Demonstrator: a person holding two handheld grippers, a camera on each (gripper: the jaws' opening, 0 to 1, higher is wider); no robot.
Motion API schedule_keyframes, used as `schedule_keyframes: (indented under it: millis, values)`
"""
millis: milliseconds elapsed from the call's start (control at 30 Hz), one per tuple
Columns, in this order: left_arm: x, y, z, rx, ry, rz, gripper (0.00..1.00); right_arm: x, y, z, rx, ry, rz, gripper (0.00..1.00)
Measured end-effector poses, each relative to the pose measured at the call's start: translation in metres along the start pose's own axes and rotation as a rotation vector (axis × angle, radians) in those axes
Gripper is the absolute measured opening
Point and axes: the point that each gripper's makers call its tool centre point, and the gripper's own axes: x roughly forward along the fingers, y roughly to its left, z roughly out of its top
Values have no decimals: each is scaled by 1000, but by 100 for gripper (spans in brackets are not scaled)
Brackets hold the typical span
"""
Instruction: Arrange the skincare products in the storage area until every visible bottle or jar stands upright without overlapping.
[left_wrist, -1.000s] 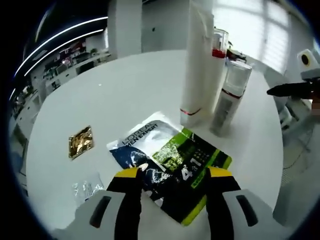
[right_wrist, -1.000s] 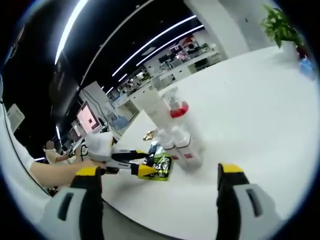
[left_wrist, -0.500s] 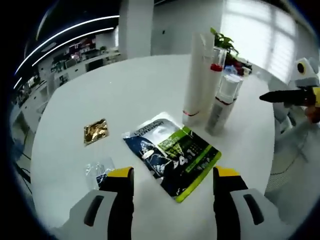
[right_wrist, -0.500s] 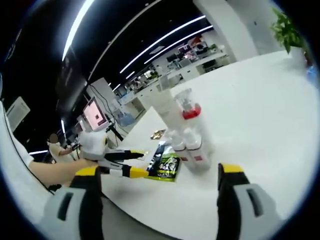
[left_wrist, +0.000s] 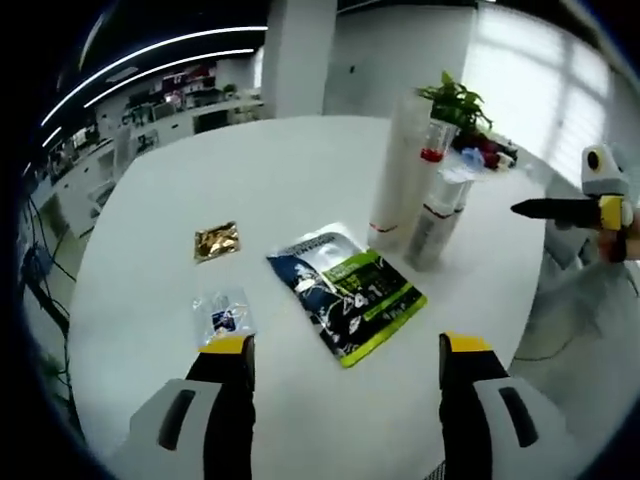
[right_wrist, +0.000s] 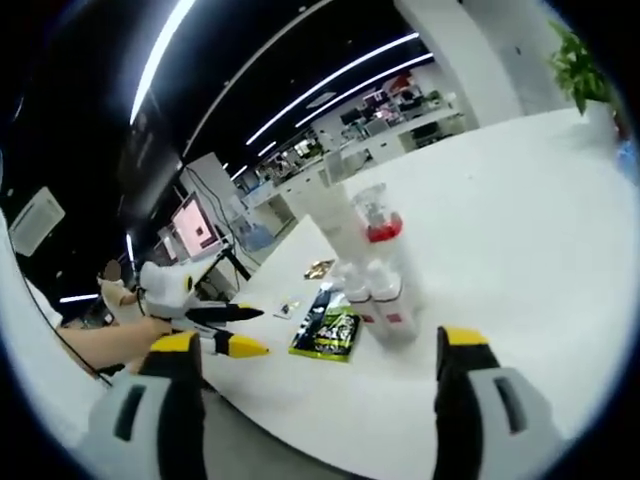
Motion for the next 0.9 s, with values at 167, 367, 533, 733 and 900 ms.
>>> schedule_keyframes:
  millis: [167, 367, 533, 733, 900]
  values:
    - [-14, -2, 1, -20, -16, -5, 78, -2, -2, 4, -25, 1, -4, 98]
    - [-30, -2, 7, -44, -43, 9, 81, -3, -3, 6, -32, -6, 3, 98]
    - [-42, -1, 14, -64, -83, 16, 85, -6, -3, 5, -36, -4, 3, 98]
    - [-54, 1, 13, -83, -109, 30, 88, -12, -7, 6, -37, -3, -5, 98]
    - [-66, -1, 12, -107, -135, 31, 91, -19, -10, 6, -38, -8, -16, 98]
